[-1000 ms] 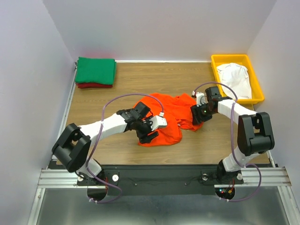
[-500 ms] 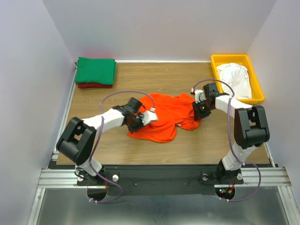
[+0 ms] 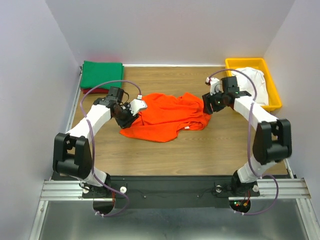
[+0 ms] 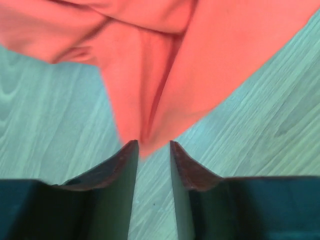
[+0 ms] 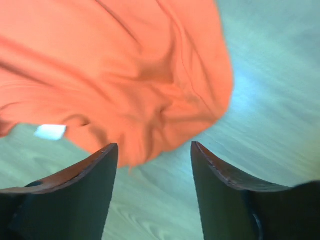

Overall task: Fold and stack the t-shirts
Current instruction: Flatten the tshirt out

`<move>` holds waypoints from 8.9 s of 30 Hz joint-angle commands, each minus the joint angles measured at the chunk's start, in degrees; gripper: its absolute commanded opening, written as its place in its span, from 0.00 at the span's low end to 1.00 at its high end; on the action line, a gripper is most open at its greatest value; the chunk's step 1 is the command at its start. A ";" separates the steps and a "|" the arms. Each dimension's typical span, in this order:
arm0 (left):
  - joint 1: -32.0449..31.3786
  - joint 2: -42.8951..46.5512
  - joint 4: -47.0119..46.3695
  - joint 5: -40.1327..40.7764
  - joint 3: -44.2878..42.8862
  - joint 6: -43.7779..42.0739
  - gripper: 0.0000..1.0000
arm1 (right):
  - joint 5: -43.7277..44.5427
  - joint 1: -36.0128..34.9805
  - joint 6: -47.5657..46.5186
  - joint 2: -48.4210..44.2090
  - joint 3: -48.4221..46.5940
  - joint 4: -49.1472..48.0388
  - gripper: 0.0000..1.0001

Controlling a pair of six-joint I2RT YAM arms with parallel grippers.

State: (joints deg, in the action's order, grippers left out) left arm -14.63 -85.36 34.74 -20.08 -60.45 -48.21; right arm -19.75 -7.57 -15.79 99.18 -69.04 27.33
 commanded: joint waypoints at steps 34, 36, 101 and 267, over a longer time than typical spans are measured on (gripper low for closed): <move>-24.92 -10.79 -15.06 3.03 5.87 11.47 0.22 | -7.85 0.01 5.51 3.85 5.05 -1.84 0.05; -23.96 -9.48 -13.30 0.83 4.21 12.17 0.09 | -8.20 0.36 6.38 1.38 3.82 -1.84 0.01; 19.82 -0.25 -12.50 -3.47 -8.64 23.61 0.61 | 11.32 -8.95 -7.07 -12.58 -8.43 -13.54 0.88; -11.05 -13.35 -14.26 16.12 -9.35 23.86 0.04 | 18.16 1.42 -26.92 -4.70 18.58 19.08 0.55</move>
State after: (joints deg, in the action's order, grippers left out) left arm -28.82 -104.03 21.85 -5.52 -71.24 -24.60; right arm -4.43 -6.63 -40.91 92.73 -53.34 50.39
